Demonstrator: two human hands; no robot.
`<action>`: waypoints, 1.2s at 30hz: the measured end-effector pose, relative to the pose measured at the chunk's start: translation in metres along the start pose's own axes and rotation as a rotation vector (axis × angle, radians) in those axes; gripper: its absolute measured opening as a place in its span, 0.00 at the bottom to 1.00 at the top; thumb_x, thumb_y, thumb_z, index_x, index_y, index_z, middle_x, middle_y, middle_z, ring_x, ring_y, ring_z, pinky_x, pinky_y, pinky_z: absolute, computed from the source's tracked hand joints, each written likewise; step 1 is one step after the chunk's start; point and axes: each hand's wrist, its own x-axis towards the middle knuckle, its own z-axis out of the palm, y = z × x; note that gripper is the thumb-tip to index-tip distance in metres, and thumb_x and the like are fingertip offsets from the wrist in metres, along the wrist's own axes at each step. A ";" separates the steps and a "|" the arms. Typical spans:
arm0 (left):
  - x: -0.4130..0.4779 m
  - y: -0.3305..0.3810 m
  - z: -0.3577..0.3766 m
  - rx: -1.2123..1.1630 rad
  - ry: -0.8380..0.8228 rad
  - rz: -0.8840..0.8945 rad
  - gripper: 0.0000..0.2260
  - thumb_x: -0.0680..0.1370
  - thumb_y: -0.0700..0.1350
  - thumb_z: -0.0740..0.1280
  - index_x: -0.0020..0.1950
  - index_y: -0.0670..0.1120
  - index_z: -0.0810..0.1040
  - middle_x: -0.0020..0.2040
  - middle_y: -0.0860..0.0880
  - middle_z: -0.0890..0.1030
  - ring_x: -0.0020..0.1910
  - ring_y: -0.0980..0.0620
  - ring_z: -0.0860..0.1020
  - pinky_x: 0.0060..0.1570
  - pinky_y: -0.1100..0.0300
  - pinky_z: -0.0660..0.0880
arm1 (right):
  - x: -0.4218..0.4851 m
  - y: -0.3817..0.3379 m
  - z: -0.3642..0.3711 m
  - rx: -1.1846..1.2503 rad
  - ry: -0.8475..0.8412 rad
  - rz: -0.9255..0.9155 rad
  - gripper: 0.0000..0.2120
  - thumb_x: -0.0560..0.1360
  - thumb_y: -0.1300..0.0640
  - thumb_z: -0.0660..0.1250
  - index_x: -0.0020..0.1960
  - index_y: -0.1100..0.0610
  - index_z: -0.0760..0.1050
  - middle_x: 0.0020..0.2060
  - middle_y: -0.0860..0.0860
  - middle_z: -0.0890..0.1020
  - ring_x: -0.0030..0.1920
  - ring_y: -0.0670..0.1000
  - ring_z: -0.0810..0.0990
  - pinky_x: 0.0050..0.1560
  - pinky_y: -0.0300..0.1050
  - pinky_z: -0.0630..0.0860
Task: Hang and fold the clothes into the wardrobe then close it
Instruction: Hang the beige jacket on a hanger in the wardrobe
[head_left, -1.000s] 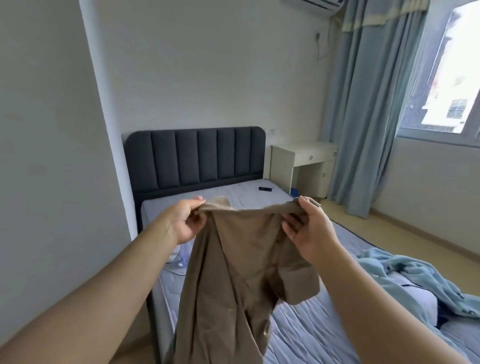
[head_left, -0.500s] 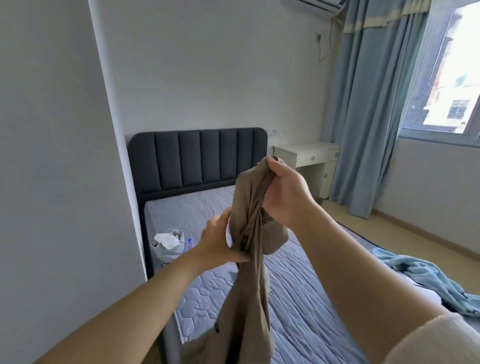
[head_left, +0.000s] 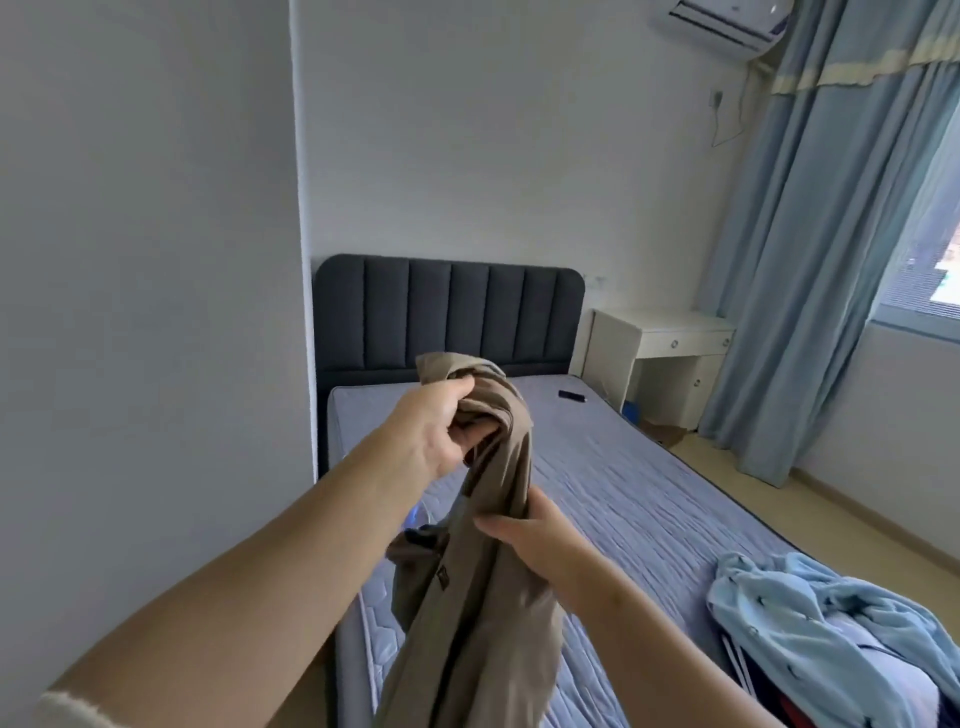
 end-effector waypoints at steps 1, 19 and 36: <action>-0.005 0.004 0.002 -0.014 -0.079 0.043 0.04 0.79 0.40 0.63 0.46 0.41 0.74 0.39 0.43 0.78 0.36 0.49 0.77 0.34 0.55 0.79 | 0.003 -0.003 0.003 0.038 0.067 -0.016 0.09 0.75 0.60 0.66 0.55 0.52 0.74 0.45 0.47 0.81 0.41 0.43 0.78 0.36 0.34 0.73; -0.095 -0.078 -0.187 0.435 0.124 -0.415 0.14 0.74 0.59 0.60 0.40 0.49 0.71 0.36 0.49 0.73 0.35 0.52 0.73 0.39 0.62 0.69 | -0.023 -0.062 0.092 0.856 -0.361 0.249 0.12 0.78 0.50 0.61 0.50 0.58 0.77 0.49 0.56 0.82 0.49 0.56 0.81 0.53 0.52 0.76; -0.355 0.041 -0.368 0.526 1.203 0.511 0.09 0.78 0.39 0.58 0.45 0.49 0.76 0.49 0.44 0.79 0.49 0.45 0.77 0.50 0.56 0.74 | -0.161 -0.129 0.339 0.500 -0.897 0.235 0.11 0.77 0.54 0.63 0.38 0.58 0.73 0.26 0.53 0.79 0.29 0.52 0.78 0.37 0.45 0.74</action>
